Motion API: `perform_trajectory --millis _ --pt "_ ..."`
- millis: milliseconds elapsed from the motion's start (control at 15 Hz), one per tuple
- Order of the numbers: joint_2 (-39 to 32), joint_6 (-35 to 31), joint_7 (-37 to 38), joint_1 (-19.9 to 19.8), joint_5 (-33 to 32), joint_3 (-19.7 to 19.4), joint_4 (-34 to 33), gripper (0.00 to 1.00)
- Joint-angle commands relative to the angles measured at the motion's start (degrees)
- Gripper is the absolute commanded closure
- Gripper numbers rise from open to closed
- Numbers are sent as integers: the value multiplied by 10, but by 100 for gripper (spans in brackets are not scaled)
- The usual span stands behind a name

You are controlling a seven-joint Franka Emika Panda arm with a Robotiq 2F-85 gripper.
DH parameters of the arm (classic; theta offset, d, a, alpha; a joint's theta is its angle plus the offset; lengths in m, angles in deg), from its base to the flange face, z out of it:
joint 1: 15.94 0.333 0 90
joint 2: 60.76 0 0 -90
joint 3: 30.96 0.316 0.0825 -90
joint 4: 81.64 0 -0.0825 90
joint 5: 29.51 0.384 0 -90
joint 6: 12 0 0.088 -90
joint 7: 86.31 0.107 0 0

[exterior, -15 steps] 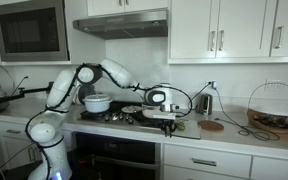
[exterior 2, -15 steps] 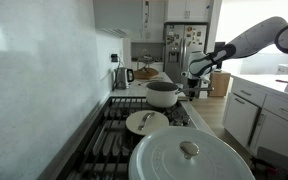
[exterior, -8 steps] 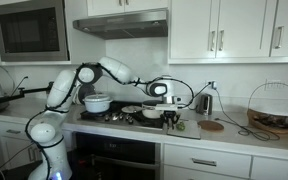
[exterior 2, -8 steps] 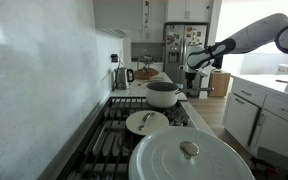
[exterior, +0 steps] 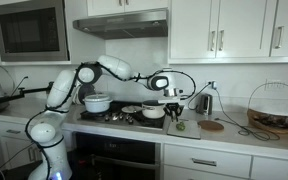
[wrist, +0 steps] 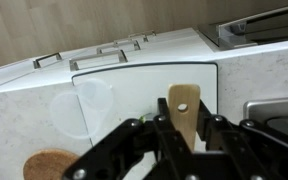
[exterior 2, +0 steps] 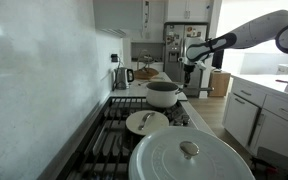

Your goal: Remove the wooden spatula from the chopping board and use it to stir the contents in the pot on the right side of the stove, return the wooden spatula to the chopping board

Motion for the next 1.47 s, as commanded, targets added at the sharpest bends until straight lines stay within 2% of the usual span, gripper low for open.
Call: perform_trajectory --millis 0,267,733,1400 --pt "6 58 11 3 -7 2 -48 93" --pt "11 140 29 9 -17 -3 -113 93" --pt "11 323 36 26 -58 -3 -247 93" --pt "2 475 25 65 -189 -8 -327 93"
